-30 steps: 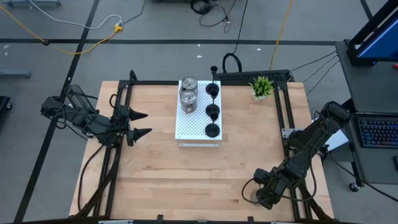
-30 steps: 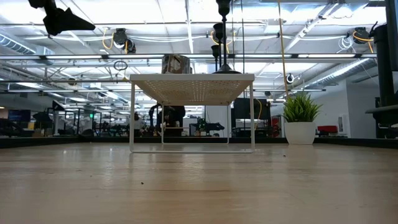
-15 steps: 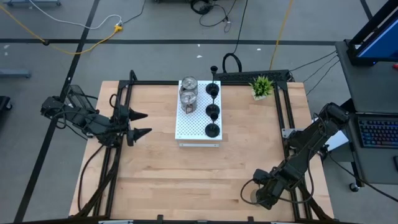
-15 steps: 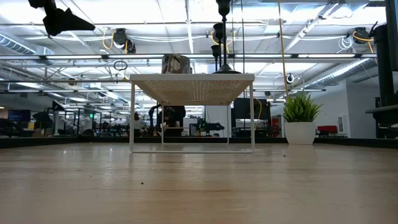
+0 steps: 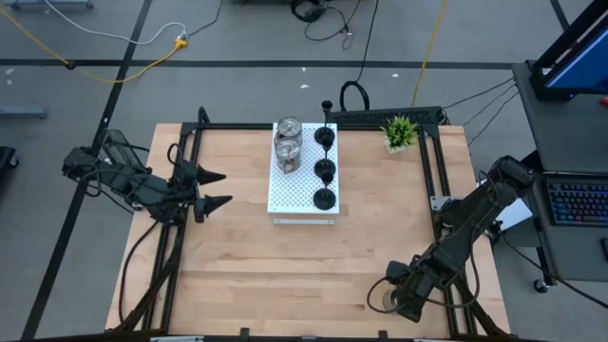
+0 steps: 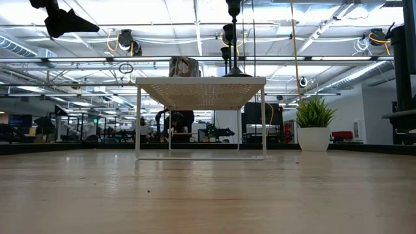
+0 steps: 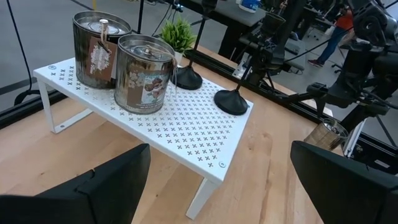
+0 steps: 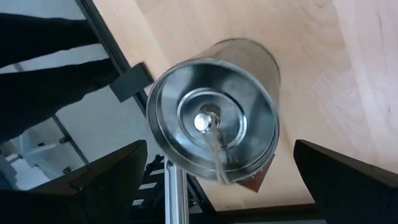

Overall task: Pick & Place candle stick holders
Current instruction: Put the silver scented candle on the shelf aligned with the other silver scented candles

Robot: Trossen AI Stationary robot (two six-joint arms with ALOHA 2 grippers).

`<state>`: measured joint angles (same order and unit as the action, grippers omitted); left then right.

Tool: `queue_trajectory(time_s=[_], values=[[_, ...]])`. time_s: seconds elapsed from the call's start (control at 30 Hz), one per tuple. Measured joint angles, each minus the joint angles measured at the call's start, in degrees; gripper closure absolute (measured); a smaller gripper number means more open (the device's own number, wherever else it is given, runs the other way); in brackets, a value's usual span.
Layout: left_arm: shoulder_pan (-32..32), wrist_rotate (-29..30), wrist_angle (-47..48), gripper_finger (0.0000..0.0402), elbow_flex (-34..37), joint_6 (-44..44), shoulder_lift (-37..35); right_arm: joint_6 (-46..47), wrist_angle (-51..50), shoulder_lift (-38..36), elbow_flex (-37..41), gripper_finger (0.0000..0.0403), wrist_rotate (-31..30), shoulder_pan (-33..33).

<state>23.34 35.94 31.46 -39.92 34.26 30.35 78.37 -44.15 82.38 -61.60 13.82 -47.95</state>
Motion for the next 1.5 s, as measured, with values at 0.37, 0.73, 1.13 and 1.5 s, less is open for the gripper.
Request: queue_trajectory(time_s=[0.37,0.73,1.13,1.5], values=[[0.01,0.0,0.02,0.0007,0.0,0.15,0.02,0.35,-3.34,-2.66,-1.73,0.0003,-0.53,0.36],[0.01,-0.02,0.04,0.0007,0.0,-0.09,0.02,-1.38,-14.33,2.7,-11.88,0.0003,-1.61,0.31],[0.01,-1.45,0.04,0.0007,0.0,0.15,0.02,-5.68,-18.29,11.22,-18.18,0.0003,-4.7,0.23],[0.0,-1.6,0.04,0.0007,0.0,-0.57,0.02,-4.45,-19.75,13.38,-19.23,0.0003,-4.78,-1.12]])
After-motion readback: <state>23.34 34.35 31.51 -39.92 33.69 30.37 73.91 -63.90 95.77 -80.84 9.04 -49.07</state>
